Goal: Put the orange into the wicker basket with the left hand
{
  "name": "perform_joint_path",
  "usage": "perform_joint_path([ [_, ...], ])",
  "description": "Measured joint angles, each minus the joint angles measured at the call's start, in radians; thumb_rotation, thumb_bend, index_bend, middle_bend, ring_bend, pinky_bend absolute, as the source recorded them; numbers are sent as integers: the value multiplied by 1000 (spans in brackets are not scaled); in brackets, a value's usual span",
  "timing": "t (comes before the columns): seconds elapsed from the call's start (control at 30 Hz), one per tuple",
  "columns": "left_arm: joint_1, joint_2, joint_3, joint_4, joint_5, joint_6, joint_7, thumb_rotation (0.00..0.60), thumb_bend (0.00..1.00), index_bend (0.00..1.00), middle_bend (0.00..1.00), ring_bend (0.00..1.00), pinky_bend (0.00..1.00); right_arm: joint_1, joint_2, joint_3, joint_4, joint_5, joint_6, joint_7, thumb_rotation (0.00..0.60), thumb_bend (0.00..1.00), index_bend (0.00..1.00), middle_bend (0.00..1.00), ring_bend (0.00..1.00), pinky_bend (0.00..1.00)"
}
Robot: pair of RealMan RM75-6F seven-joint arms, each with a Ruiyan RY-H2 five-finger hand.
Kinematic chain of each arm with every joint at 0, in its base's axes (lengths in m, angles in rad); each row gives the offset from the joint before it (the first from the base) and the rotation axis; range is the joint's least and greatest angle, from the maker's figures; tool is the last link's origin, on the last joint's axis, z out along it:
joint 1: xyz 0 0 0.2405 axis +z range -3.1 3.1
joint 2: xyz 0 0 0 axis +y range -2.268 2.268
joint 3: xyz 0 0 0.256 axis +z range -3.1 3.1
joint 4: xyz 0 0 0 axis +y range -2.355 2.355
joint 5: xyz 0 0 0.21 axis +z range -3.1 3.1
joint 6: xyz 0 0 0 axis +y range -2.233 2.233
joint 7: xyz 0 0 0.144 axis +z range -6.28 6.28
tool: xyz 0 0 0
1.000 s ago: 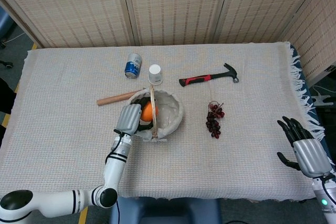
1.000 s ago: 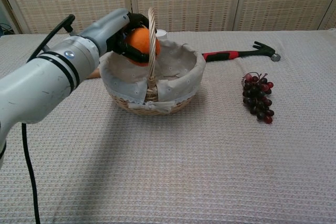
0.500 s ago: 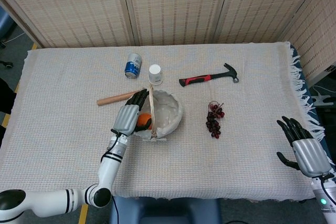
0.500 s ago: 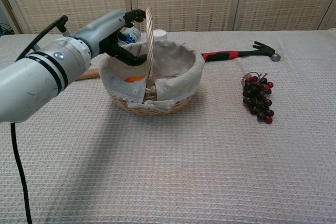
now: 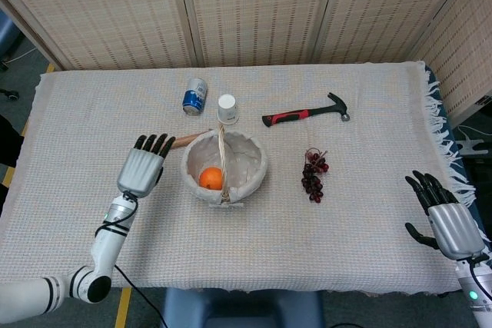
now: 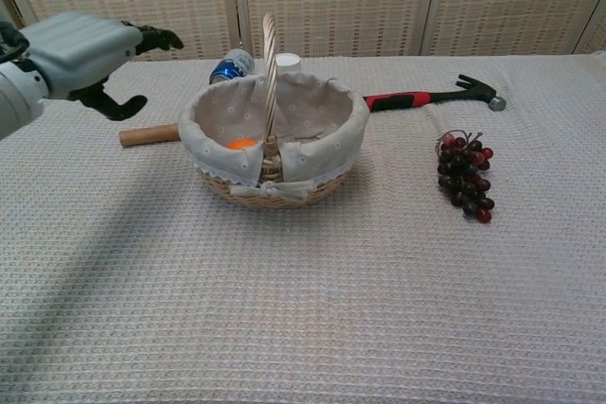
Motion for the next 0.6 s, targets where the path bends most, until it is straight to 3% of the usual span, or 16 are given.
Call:
perform_joint_path([
  [0.1,66,84,74,-20,26,5,-23,600,459,104,123,155,221,0,-5,1,-3,5,-2,-13,600,188,0,0,0,243],
  [0.3,206,179,172,-96,90,66,-147,600,454,98,123,155,226,-1,-11,0,-3,2,-1,-27,600,189,0,0,0,243],
  [0.47,285,216,203,-132,130,111,-246,600,455,95,123,155,228,0,-13,-1,0,-2,0,-26,600,189,0,0,0,243],
  [0.6,317,225,194,-129,134,123,-306,600,454,95,122,155,231,-1,-13,-3,4,-10,7,-22,600,188,0,0,0,243],
])
